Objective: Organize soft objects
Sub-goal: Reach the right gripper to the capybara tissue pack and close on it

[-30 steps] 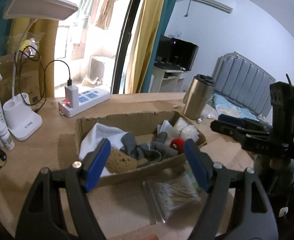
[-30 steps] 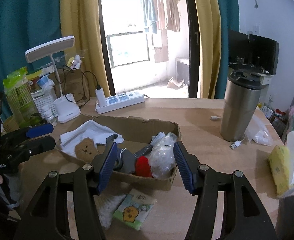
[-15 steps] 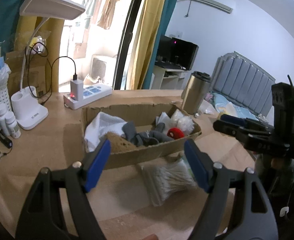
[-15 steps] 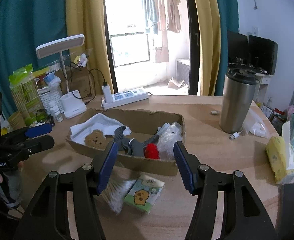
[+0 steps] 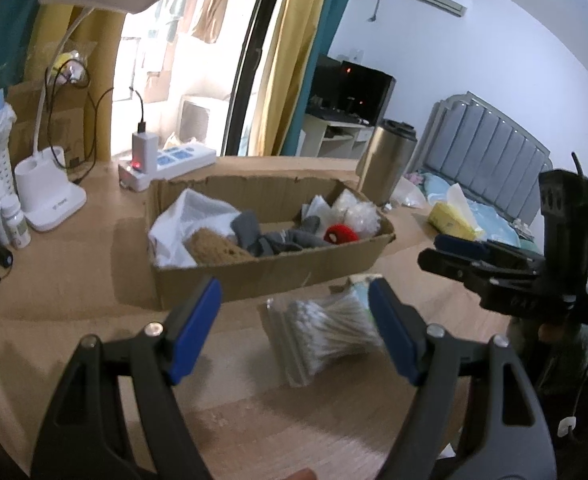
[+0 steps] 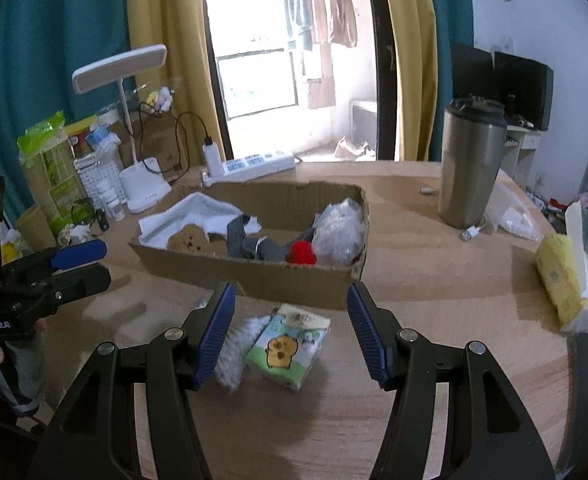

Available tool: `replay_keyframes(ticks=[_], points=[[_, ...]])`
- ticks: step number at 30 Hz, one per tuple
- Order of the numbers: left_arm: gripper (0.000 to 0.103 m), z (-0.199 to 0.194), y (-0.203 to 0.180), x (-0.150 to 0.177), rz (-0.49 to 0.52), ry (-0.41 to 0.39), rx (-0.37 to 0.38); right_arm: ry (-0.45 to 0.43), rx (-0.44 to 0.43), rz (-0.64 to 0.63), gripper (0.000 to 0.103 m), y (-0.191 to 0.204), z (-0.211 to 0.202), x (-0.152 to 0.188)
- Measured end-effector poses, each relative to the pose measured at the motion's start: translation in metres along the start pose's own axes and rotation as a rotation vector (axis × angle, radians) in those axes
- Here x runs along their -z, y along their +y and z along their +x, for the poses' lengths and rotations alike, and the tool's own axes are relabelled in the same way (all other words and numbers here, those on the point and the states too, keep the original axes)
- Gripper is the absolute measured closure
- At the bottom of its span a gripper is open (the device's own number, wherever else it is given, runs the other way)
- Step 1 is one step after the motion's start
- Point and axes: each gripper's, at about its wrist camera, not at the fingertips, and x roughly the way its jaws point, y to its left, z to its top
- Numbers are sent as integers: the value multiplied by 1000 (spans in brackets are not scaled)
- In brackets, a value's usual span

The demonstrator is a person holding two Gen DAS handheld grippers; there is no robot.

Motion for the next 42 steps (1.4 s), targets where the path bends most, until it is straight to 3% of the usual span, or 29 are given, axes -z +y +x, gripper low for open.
replay_keyframes(ticks=[18,28,42], points=[[25,7,7,9,-44,30,-36,137,3,-26,41,2,44,23],[15,13,4,10,-40,43,-70,177,-17,0,41,-1,58,28],[14,32,-21,12,19,102,-97,189,-11,40,38,-15,58,34]])
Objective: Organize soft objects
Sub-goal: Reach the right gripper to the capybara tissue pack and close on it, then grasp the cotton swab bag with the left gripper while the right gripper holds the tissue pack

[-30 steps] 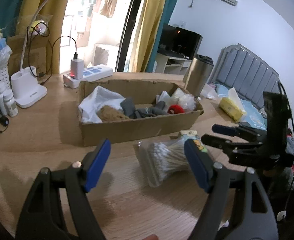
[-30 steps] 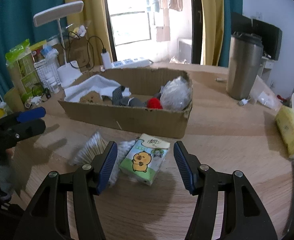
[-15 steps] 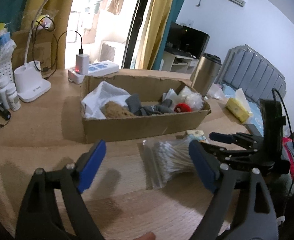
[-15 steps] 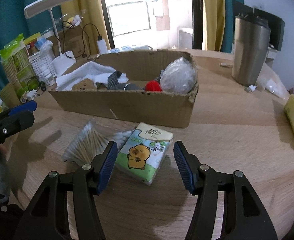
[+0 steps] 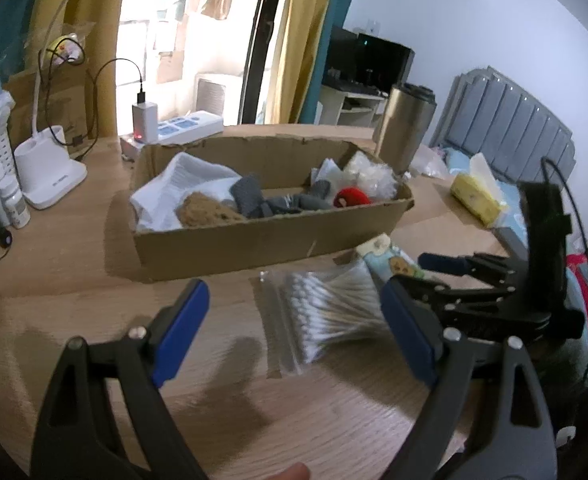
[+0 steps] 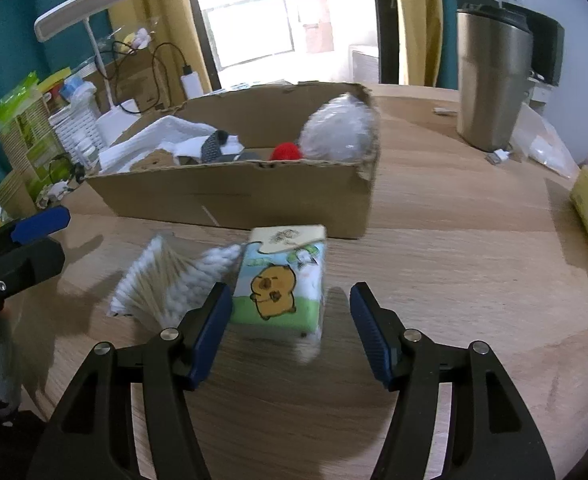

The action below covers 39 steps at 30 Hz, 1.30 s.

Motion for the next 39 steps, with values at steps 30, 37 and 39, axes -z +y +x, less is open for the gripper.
replay_keyframes(ticks=[30,37,39], points=[[7,61,-31,2,-20,152,-12,-15,-61,45,51,-28,-2,-2],[6,82,-42,4,32,217,-44,-47,-107,63,51,-40,-11,2],[6,85,-44,4,45,227,-58,-51,-110,54,51,-37,-11,2]])
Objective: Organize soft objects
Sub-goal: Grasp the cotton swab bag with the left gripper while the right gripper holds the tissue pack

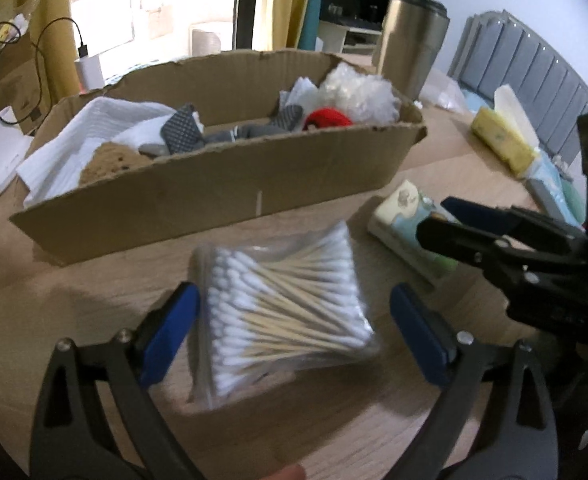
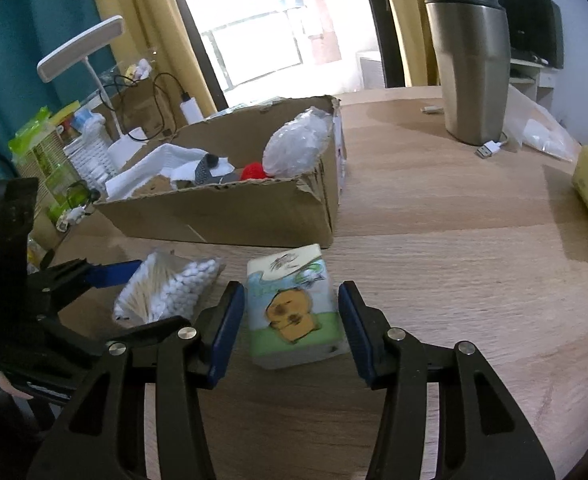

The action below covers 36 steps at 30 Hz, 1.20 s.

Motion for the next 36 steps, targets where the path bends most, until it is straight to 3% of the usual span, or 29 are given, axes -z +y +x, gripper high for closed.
replay_keyframes(ticks=[12,17,22,29,36], points=[[6,13,-9,-2,43,31,-100,26,-13,15,51,-1,7,-3],[6,15,-8,-3,34,29,-102,43,-21,18,51,-2,10,-3],[7,12,-6,1,28,22,-74,52,-17,13,51,-1,13,-3],[29,-1,-2,8,32,7,-17,49,2,-29,51,5,14,-3],[29,-18,2,9,22,-33,39,40,-13,-41,51,5,13,-2]])
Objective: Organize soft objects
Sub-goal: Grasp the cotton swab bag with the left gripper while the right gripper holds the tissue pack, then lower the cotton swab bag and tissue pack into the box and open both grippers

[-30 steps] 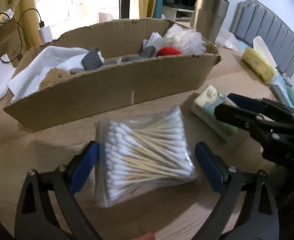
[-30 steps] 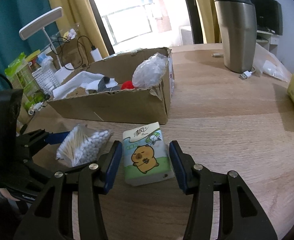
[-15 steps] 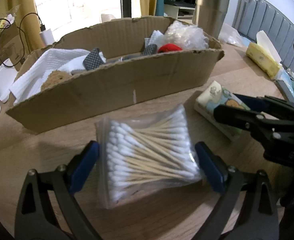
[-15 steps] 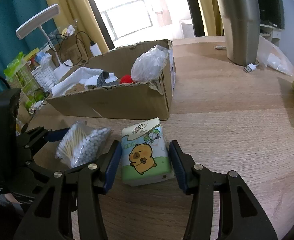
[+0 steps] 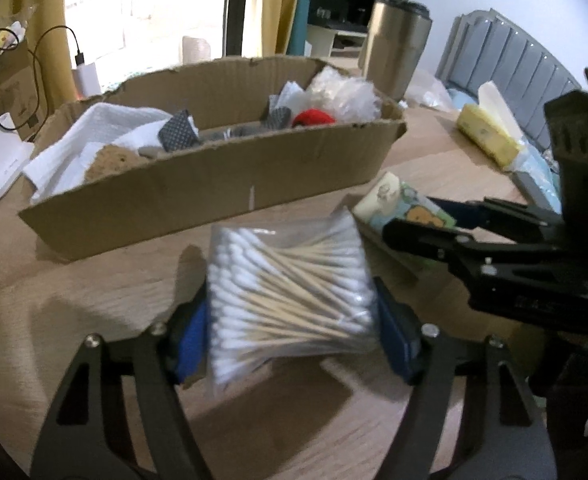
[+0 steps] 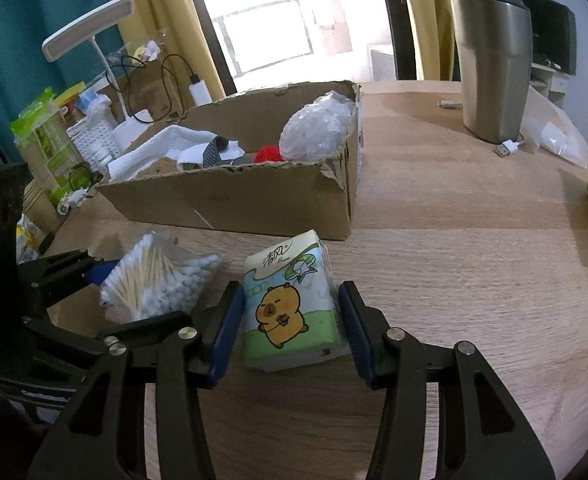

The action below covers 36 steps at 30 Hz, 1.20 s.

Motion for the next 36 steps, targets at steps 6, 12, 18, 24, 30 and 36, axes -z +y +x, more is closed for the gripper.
replay_keyframes(ticks=[6,12,18,24,30,36], points=[[29,-21,12,1,-19,-41,18,-12,6,-1,51,0,-3,0],[29,-46,28,1,-26,-99,19,-6,9,30,51,-3,-5,-2],[29,-63,40,3,-38,-140,37,-13,17,46,51,9,-16,-3],[29,-76,50,2,-53,-175,50,-36,21,15,51,29,-27,-10],[29,-86,55,-3,-57,-207,52,-67,21,-26,51,44,-38,-23],[29,-89,55,-9,-51,-221,46,-101,14,-48,51,48,-46,-36]])
